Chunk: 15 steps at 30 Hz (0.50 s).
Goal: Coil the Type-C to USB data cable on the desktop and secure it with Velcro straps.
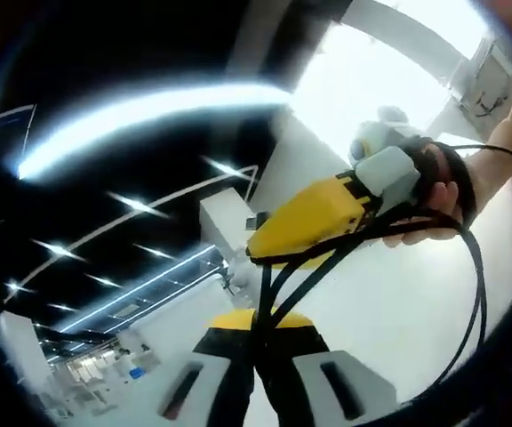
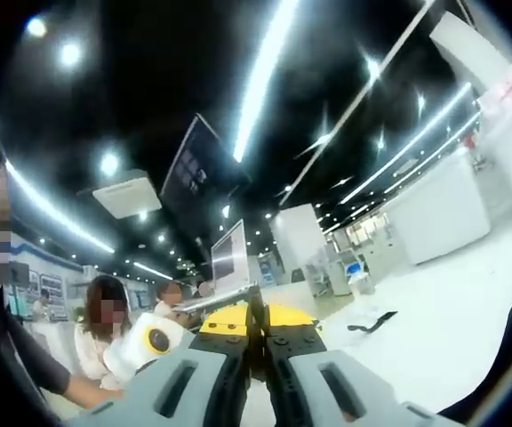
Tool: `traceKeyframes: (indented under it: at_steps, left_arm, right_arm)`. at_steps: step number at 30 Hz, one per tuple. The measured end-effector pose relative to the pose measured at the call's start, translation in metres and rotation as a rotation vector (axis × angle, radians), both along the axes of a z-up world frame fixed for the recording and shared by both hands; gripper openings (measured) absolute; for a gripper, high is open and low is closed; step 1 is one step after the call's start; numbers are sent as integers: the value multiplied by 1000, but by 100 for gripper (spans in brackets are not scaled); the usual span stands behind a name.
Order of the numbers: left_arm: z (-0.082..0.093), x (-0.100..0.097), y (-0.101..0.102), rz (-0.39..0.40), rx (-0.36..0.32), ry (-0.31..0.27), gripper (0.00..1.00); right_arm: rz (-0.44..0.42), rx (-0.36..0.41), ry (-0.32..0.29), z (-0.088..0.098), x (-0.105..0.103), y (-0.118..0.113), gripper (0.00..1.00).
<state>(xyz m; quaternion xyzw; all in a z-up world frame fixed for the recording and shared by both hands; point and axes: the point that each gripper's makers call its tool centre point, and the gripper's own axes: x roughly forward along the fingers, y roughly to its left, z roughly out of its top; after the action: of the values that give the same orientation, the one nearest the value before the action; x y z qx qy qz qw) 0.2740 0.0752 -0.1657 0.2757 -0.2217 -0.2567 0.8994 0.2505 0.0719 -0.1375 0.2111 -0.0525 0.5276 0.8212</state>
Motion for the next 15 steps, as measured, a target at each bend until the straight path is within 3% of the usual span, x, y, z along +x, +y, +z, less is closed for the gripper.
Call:
traceKeyframes:
  at_steps: [7,15]
  left_arm:
    - [1,2,4,30,44,-21,4]
    - [0,4,4,32,57,-15,4]
  right_arm:
    - [1,-12,-3,-3,-1,0,5]
    - [-79,-125,-120,-3,0,-5,8]
